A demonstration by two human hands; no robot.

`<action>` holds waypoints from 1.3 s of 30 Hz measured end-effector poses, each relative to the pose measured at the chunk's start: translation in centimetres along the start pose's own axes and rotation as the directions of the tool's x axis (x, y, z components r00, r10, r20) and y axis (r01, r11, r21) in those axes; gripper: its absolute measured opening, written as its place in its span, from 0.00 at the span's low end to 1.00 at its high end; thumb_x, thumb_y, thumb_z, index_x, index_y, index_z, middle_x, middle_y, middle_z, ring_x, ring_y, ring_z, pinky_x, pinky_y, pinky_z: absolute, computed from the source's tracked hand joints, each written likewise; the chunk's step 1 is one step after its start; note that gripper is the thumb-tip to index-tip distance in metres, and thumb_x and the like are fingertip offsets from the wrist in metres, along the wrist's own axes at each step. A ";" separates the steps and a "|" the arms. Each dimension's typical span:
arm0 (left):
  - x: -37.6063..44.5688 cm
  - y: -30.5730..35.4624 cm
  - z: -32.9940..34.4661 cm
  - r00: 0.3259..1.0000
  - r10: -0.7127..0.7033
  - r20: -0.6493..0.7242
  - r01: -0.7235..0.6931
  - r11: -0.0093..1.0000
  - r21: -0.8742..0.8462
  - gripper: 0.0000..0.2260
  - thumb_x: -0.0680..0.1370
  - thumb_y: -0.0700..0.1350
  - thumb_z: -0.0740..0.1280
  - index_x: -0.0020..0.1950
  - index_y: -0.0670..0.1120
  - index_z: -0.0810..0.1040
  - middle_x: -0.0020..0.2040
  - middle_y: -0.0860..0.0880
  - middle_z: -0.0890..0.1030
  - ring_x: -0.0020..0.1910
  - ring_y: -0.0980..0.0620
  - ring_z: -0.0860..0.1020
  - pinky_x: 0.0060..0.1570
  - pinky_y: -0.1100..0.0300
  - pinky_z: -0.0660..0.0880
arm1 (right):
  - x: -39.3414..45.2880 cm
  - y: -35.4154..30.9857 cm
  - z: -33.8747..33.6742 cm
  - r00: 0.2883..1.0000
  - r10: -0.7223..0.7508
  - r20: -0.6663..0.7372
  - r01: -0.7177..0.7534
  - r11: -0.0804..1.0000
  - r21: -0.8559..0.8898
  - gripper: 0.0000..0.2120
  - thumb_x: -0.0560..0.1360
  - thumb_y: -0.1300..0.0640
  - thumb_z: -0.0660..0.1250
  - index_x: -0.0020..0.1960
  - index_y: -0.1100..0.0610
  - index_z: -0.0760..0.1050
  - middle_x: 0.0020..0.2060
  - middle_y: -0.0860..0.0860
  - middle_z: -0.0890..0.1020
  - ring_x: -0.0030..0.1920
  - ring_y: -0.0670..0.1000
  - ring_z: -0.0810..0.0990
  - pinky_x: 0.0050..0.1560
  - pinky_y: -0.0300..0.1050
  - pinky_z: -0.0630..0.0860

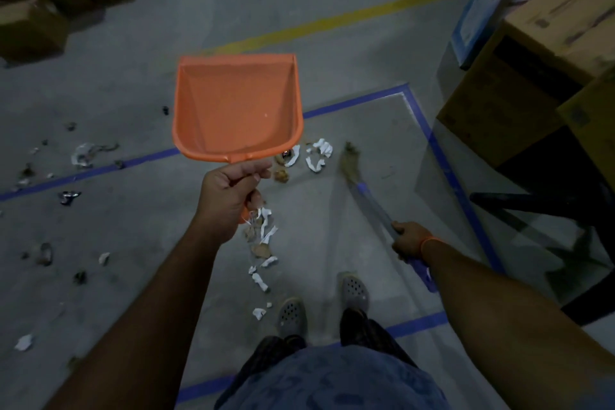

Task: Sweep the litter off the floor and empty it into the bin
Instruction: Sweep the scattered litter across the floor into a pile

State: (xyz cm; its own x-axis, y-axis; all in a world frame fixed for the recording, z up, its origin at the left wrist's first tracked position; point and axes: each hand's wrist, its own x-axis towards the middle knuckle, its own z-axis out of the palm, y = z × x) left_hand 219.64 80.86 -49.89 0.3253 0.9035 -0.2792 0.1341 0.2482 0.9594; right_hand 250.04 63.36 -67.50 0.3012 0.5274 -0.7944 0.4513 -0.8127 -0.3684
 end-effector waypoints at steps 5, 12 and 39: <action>0.0 -0.2 0.5 0.999 -0.006 -0.050 0.007 1.000 0.017 0.15 0.79 0.33 0.63 0.53 0.49 0.86 0.46 0.48 0.84 0.25 0.54 0.70 0.22 0.67 0.60 | 1.3 -4.8 0.5 0.965 -0.172 0.196 0.203 0.967 -0.151 0.33 0.75 0.66 0.64 0.77 0.51 0.61 0.56 0.60 0.79 0.37 0.55 0.79 0.35 0.45 0.77; -0.4 -0.2 0.9 0.997 -0.009 -0.075 0.009 1.000 0.011 0.15 0.80 0.31 0.62 0.54 0.45 0.84 0.44 0.46 0.84 0.25 0.56 0.71 0.21 0.68 0.63 | 1.9 -3.2 1.5 0.962 -0.189 0.200 0.205 0.977 -0.065 0.31 0.77 0.63 0.65 0.76 0.44 0.64 0.45 0.59 0.81 0.32 0.54 0.79 0.33 0.46 0.77; -0.5 -0.5 1.4 0.999 0.001 0.041 0.001 0.999 -0.047 0.14 0.80 0.29 0.61 0.54 0.42 0.83 0.44 0.46 0.83 0.24 0.55 0.70 0.21 0.68 0.65 | -3.6 3.8 6.6 0.989 -0.005 0.145 0.019 0.995 -0.096 0.34 0.73 0.65 0.65 0.77 0.50 0.63 0.55 0.59 0.78 0.38 0.54 0.80 0.25 0.36 0.73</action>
State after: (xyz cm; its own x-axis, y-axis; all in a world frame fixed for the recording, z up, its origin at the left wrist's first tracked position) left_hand 220.71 79.82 -50.30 0.3636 0.8887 -0.2793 0.0900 0.2649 0.9601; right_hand 245.10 56.76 -69.21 0.1739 0.4895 -0.8545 0.5353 -0.7753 -0.3352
